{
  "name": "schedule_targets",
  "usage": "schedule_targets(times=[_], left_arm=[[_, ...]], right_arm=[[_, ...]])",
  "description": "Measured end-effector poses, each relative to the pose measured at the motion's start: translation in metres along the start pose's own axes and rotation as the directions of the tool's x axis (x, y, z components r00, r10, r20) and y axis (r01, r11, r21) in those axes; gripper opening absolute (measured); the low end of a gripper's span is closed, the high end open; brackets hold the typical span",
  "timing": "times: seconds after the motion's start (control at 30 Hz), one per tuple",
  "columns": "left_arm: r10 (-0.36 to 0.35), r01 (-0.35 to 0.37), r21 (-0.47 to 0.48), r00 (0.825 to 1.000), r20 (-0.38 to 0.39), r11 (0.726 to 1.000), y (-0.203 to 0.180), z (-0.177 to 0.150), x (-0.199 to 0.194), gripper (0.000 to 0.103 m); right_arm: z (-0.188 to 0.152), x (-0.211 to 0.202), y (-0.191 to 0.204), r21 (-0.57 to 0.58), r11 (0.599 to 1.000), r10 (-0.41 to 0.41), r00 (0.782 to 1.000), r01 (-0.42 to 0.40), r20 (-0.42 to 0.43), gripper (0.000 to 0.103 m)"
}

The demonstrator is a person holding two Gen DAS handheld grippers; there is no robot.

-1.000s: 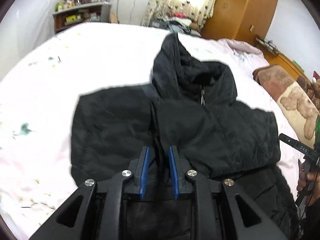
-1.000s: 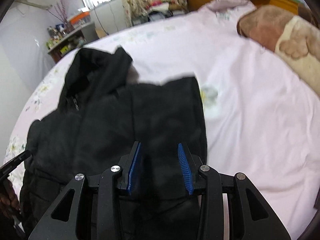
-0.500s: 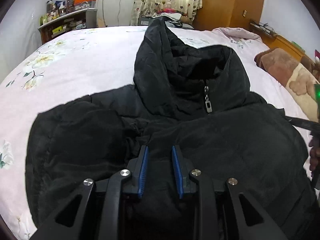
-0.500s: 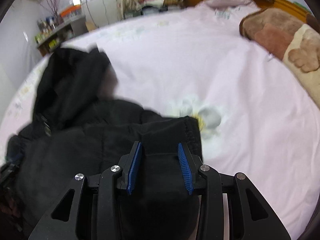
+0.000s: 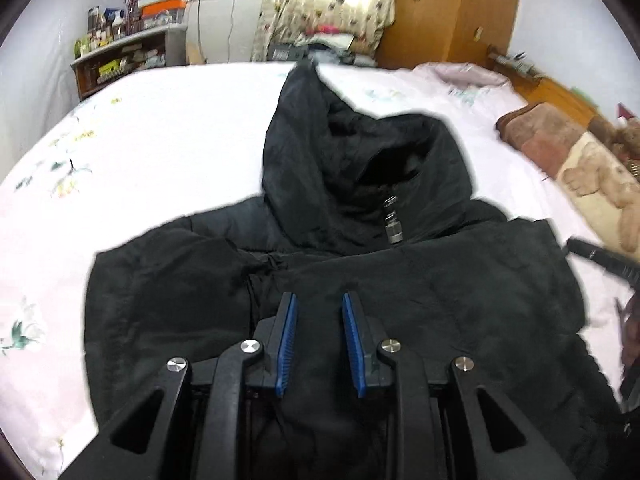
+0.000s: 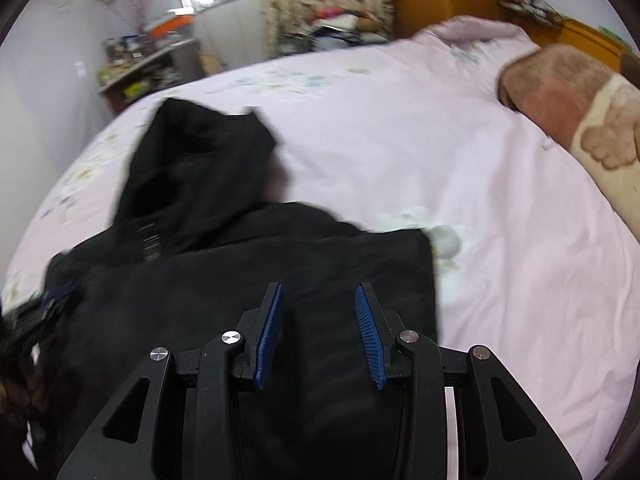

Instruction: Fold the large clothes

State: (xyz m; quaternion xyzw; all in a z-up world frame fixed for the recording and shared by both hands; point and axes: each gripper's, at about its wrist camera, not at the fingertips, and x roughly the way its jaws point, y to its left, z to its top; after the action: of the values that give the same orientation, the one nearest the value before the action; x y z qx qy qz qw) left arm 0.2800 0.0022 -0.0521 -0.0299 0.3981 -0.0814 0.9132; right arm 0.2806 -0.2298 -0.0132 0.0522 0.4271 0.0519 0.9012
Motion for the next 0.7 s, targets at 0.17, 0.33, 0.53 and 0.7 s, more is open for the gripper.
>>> schedule_targets(times=[0.17, 0.33, 0.53, 0.7], left_arm=[[0.028, -0.026, 0.051, 0.998, -0.049, 0.998, -0.007, -0.027, 0.009, 0.027], [0.022, -0.021, 0.015, 0.997, -0.069, 1.0, 0.004, -0.038, 0.028, 0.027], [0.026, -0.025, 0.012, 0.997, -0.068, 1.0, 0.003, -0.043, 0.033, 0.027], [0.026, -0.025, 0.013, 0.997, -0.068, 1.0, 0.005, -0.043, 0.033, 0.027]], right_arm=[[-0.034, 0.011, 0.039, -0.07, 0.995, 0.064, 0.996, -0.068, -0.062, 0.038], [-0.051, 0.049, 0.046, -0.075, 0.996, 0.034, 0.991, -0.044, -0.13, 0.038], [-0.051, 0.062, 0.051, -0.097, 0.995, 0.004, 0.988, -0.019, -0.157, 0.038], [-0.053, 0.063, 0.053, -0.096, 0.995, 0.001, 0.987, -0.017, -0.163, 0.038]])
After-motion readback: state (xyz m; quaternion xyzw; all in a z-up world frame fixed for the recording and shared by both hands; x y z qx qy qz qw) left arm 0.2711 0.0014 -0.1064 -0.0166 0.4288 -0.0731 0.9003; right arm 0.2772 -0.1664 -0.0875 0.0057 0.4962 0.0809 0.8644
